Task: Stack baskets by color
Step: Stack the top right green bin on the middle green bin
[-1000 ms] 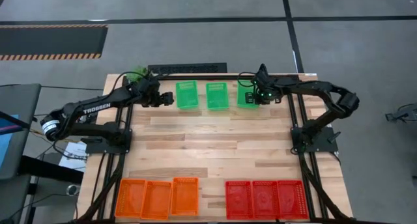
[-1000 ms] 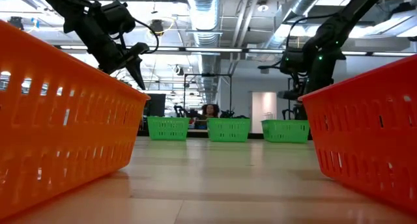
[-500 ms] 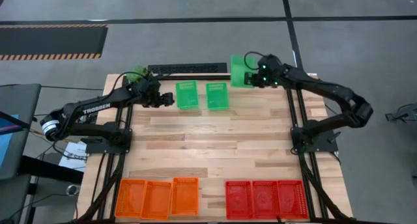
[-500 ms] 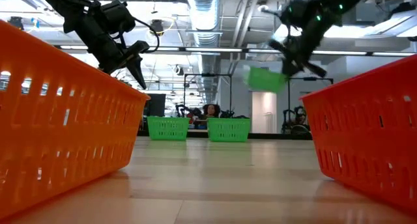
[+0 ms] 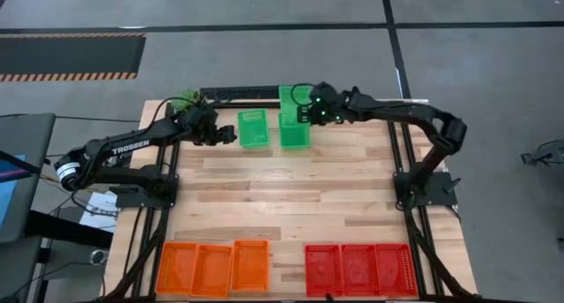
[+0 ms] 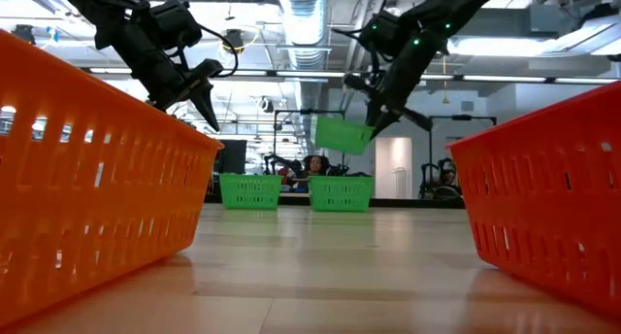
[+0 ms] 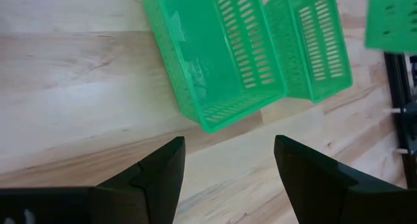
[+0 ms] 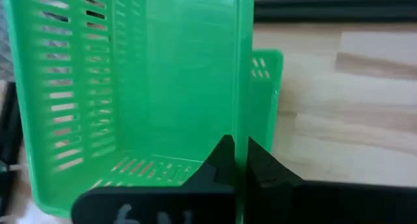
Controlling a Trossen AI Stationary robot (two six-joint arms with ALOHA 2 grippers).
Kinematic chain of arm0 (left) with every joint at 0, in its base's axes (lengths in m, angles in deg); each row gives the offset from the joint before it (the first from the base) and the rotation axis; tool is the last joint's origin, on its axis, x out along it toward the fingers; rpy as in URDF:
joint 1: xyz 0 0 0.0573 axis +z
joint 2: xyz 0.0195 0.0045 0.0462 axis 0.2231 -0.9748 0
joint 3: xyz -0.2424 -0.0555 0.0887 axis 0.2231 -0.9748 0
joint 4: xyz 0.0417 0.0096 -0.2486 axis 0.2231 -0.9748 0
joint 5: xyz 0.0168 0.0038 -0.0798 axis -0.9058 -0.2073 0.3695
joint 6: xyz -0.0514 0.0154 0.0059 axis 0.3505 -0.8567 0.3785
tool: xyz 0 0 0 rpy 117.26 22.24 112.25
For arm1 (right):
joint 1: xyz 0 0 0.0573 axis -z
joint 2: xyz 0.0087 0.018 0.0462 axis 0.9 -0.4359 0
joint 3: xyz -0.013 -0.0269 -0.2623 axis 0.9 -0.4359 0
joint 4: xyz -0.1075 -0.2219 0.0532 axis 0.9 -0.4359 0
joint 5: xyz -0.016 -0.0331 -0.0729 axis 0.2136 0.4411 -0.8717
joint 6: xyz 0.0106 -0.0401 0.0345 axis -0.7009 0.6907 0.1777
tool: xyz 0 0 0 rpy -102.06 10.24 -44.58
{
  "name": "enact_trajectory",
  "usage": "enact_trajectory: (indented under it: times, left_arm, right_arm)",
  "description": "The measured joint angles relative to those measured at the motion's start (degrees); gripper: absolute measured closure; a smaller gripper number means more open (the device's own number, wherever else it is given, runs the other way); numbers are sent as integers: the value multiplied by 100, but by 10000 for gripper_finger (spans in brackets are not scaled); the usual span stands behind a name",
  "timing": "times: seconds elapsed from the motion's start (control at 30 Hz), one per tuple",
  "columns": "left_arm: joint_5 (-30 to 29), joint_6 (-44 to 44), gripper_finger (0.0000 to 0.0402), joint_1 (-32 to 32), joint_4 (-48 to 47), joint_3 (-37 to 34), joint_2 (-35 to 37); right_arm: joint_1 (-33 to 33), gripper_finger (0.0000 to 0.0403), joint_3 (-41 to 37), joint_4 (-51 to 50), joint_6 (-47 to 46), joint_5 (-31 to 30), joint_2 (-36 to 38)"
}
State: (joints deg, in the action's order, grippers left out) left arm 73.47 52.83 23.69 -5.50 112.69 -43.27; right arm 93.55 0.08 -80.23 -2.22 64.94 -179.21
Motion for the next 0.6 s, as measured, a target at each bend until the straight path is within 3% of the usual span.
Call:
enact_trajectory:
  times: [0.6]
  left_arm:
    - [-33,0,178,0,0,0,0]
  right_arm:
    - [-423,381,9,-171,-264,-103,-593]
